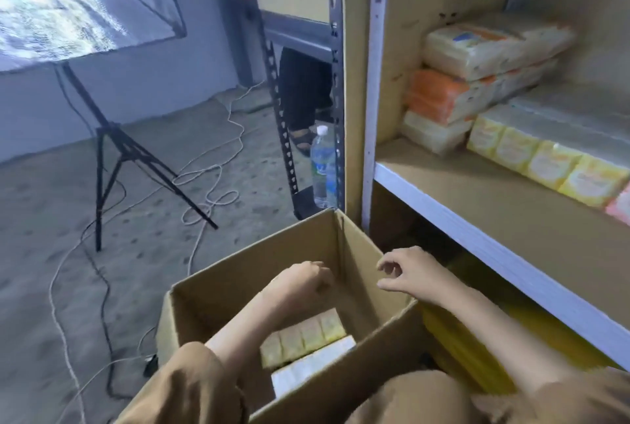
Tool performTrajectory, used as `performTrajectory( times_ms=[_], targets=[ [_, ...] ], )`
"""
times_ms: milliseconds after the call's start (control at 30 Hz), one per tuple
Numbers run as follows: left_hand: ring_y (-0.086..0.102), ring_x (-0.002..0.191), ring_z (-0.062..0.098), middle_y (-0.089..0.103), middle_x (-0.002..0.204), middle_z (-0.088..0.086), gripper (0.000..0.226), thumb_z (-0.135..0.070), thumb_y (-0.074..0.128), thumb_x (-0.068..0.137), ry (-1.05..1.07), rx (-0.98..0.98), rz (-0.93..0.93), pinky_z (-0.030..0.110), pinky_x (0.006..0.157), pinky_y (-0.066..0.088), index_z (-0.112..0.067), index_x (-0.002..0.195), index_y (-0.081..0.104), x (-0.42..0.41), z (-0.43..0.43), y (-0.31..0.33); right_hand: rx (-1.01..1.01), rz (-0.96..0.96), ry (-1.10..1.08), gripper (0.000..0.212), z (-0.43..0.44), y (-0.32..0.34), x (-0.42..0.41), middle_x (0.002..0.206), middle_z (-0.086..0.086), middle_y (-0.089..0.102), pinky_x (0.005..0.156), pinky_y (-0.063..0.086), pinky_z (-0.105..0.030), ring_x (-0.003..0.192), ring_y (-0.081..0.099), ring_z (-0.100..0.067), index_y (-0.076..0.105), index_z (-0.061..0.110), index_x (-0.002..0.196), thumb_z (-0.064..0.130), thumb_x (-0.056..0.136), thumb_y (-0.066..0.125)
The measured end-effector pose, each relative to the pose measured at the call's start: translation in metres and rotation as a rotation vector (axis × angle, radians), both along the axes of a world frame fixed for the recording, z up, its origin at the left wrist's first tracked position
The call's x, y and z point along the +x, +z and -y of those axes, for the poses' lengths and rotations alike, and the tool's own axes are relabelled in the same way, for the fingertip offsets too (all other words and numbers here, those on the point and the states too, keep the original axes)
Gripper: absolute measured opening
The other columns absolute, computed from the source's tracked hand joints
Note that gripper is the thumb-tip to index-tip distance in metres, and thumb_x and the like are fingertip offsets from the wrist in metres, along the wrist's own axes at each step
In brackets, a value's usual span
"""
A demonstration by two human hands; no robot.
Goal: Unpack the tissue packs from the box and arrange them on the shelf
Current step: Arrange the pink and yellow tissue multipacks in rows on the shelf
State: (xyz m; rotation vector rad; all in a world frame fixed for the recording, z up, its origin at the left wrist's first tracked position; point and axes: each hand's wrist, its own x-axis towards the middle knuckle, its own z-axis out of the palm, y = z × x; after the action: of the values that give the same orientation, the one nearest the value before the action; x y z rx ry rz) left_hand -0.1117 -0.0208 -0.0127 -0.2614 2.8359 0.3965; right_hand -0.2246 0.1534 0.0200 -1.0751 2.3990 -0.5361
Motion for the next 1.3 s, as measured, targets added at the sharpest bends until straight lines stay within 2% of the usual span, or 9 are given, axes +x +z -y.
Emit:
performTrajectory(
  times_ms=[67, 200, 300, 600, 767, 833, 1000, 1167, 1300],
  targets=[
    [0.056, 0.116, 0.024, 0.059, 0.123, 0.003, 0.032, -0.023, 0.058, 0.088, 0.066, -0.011, 0.070, 0.033, 0.095, 0.046, -0.017, 0.119, 0.059, 0.011, 0.020, -0.024, 0.061, 0.040, 0.025, 0.033, 0.022, -0.021, 0.002, 0.110, -0.007, 0.066, 0.085, 0.050, -0.027, 0.100, 0.060, -0.018, 0.063, 0.013, 0.112, 0.027, 0.082, 0.064],
    [0.053, 0.121, 0.027, 0.054, 0.130, 0.006, 0.037, -0.022, 0.057, 0.089, 0.177, 0.022, 0.216, 0.036, 0.098, 0.045, -0.017, 0.125, 0.055, 0.020, 0.055, -0.077, 0.181, 0.070, 0.089, 0.034, 0.061, -0.062, 0.000, 0.118, -0.007, 0.064, 0.083, 0.046, -0.026, 0.106, 0.059, -0.020, 0.060, 0.014, 0.116, 0.025, 0.084, 0.063],
    [0.053, 0.119, 0.028, 0.054, 0.130, 0.008, 0.037, -0.019, 0.057, 0.088, 0.261, 0.067, 0.297, 0.036, 0.096, 0.047, -0.014, 0.125, 0.055, 0.022, 0.073, -0.118, 0.307, 0.101, 0.138, 0.036, 0.086, -0.094, -0.007, 0.124, -0.009, 0.060, 0.092, 0.048, -0.032, 0.112, 0.057, -0.023, 0.057, 0.012, 0.121, 0.020, 0.086, 0.060],
    [0.047, 0.128, 0.030, 0.047, 0.139, 0.015, 0.052, -0.019, 0.060, 0.089, 0.419, 0.182, 0.514, 0.035, 0.103, 0.042, -0.012, 0.138, 0.043, 0.014, 0.095, -0.227, 0.627, 0.200, 0.228, 0.031, 0.145, -0.201, -0.024, 0.118, -0.013, 0.063, 0.087, 0.052, -0.032, 0.104, 0.062, -0.029, 0.066, 0.006, 0.108, 0.007, 0.077, 0.067],
    [0.039, 0.134, 0.030, 0.033, 0.149, 0.008, 0.068, -0.028, 0.065, 0.085, 0.417, 0.234, 0.550, 0.042, 0.105, 0.041, -0.016, 0.143, 0.032, 0.005, 0.091, -0.263, 0.739, 0.259, 0.302, 0.037, 0.160, -0.258, -0.014, 0.126, -0.012, 0.056, 0.093, 0.050, -0.032, 0.111, 0.059, -0.028, 0.062, 0.005, 0.114, 0.007, 0.078, 0.067],
    [0.039, 0.134, 0.027, 0.031, 0.151, 0.005, 0.072, -0.032, 0.067, 0.083, 0.422, 0.270, 0.548, 0.039, 0.104, 0.040, -0.017, 0.144, 0.030, 0.006, 0.089, -0.273, 0.769, 0.280, 0.297, 0.045, 0.162, -0.276, -0.014, 0.128, -0.014, 0.057, 0.096, 0.050, -0.033, 0.114, 0.058, -0.027, 0.058, 0.002, 0.119, 0.007, 0.077, 0.070],
    [0.044, 0.131, 0.028, 0.036, 0.149, 0.001, 0.067, -0.032, 0.066, 0.084, 0.524, 0.351, 0.458, 0.035, 0.102, 0.040, -0.024, 0.142, 0.034, 0.015, 0.101, -0.284, 0.795, 0.344, 0.347, 0.039, 0.161, -0.299, -0.012, 0.126, -0.012, 0.058, 0.098, 0.049, -0.035, 0.113, 0.057, -0.026, 0.061, 0.004, 0.116, 0.008, 0.078, 0.068],
    [0.049, 0.127, 0.031, 0.051, 0.139, 0.013, 0.059, -0.037, 0.058, 0.090, 0.686, 0.383, 0.414, 0.034, 0.101, 0.042, -0.019, 0.141, 0.034, 0.027, 0.120, -0.286, 0.760, 0.325, 0.389, 0.041, 0.160, -0.300, -0.012, 0.129, -0.012, 0.055, 0.098, 0.048, -0.032, 0.116, 0.055, -0.027, 0.059, 0.009, 0.120, 0.011, 0.080, 0.067],
    [0.037, 0.136, 0.027, 0.034, 0.151, 0.010, 0.061, -0.035, 0.046, 0.097, 0.608, 0.336, 0.388, 0.031, 0.109, 0.034, -0.016, 0.148, 0.019, 0.028, 0.123, -0.281, 0.837, 0.249, 0.548, 0.059, 0.161, -0.305, 0.000, 0.137, -0.011, 0.047, 0.100, 0.044, -0.033, 0.123, 0.049, -0.028, 0.047, 0.012, 0.133, 0.019, 0.079, 0.070]
  ],
)
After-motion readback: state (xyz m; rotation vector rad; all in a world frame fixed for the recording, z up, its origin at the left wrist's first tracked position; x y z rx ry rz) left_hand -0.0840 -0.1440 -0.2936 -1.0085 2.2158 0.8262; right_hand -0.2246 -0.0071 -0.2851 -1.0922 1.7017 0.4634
